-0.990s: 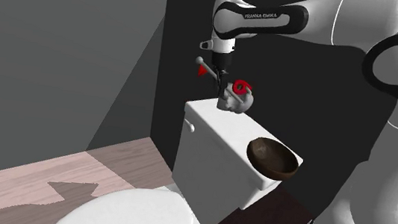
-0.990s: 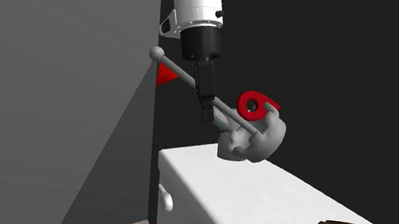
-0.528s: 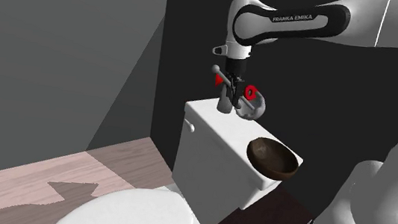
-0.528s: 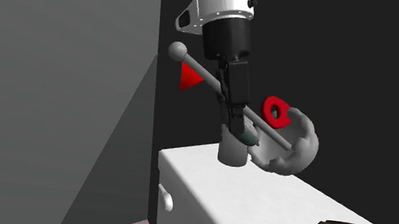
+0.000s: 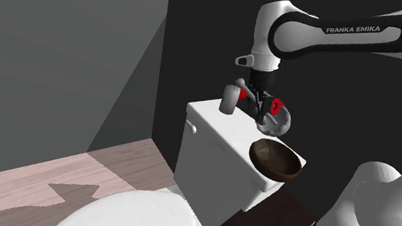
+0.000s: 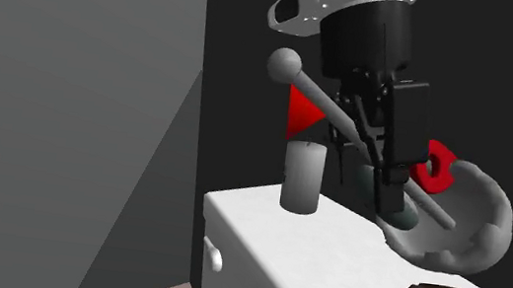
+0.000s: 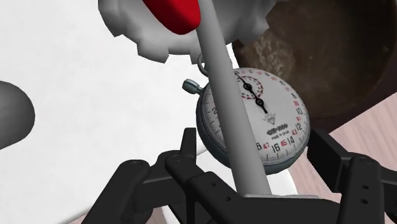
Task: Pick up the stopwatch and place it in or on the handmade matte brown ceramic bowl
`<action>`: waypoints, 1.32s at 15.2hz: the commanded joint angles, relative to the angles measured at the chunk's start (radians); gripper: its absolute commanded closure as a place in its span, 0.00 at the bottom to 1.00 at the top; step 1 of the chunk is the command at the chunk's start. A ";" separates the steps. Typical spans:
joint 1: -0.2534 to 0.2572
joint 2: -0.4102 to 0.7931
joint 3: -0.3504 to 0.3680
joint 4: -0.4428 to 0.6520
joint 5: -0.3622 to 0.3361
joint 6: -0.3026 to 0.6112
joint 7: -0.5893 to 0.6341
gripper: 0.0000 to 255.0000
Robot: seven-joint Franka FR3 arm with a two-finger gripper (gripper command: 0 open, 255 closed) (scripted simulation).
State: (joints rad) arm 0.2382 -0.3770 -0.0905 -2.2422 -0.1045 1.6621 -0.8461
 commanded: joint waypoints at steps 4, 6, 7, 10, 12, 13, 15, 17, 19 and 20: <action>0.008 -0.206 0.029 -0.174 0.007 -0.035 0.036 1.00; 0.012 -0.291 0.041 -0.233 0.014 -0.062 0.049 1.00; 0.016 -0.365 0.053 -0.280 0.022 -0.089 0.060 1.00; 0.015 -0.364 0.051 -0.319 0.021 -0.049 0.062 1.00; 0.015 -0.362 0.050 -0.345 0.020 -0.021 0.063 1.00; 0.015 -0.360 0.050 -0.358 0.020 -0.007 0.064 1.00; 0.014 -0.357 0.049 -0.382 0.018 0.021 0.066 1.00; 0.014 -0.352 0.048 -0.406 0.017 0.050 0.067 1.00; 0.014 -0.346 0.047 -0.430 0.016 0.079 0.069 1.00; 0.013 -0.342 0.046 -0.441 0.016 0.094 0.069 1.00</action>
State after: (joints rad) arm 0.2523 -0.7235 -0.0432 -2.6699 -0.0875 1.7389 -0.7772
